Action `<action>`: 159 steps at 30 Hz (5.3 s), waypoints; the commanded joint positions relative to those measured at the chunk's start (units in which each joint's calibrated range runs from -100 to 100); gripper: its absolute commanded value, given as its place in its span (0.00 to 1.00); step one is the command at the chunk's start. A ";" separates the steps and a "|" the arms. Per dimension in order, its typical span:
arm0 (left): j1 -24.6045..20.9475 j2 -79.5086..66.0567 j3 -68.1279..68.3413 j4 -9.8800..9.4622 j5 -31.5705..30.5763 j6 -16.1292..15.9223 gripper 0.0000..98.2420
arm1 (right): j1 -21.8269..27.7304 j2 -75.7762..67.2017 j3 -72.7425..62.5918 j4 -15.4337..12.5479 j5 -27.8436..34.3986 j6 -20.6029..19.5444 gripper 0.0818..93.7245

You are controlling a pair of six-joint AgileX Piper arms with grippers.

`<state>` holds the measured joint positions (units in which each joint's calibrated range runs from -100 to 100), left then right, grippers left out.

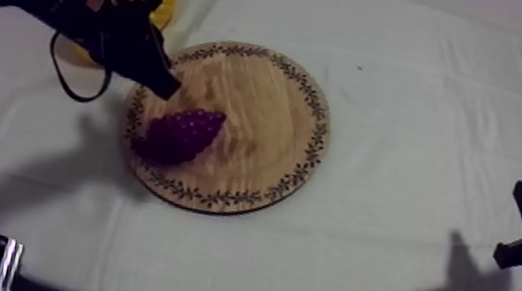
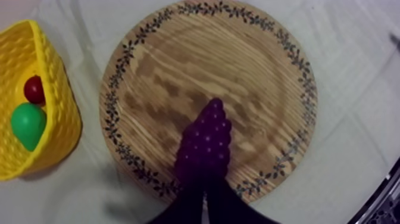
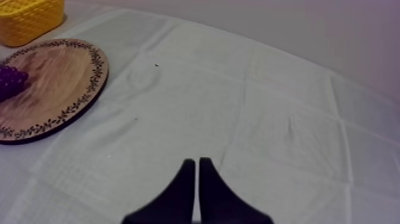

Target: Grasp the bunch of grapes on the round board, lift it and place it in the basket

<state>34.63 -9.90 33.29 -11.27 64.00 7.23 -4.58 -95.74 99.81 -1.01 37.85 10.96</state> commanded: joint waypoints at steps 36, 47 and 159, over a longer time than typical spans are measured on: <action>-1.52 28.72 -0.22 -0.13 -12.68 -3.60 0.97 | -0.02 -0.01 -0.03 0.01 -0.03 0.01 0.00; -3.42 38.94 -7.90 0.08 -10.95 -4.84 0.75 | -0.02 -0.01 -0.03 0.01 -0.03 0.01 0.00; -33.99 -4.04 -9.87 -4.87 -37.16 10.97 0.05 | -0.02 -0.01 -0.03 0.01 -0.03 0.01 0.00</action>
<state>1.23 -8.04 21.45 -16.78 27.11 19.52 -4.58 -95.74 99.81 -1.01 37.85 10.95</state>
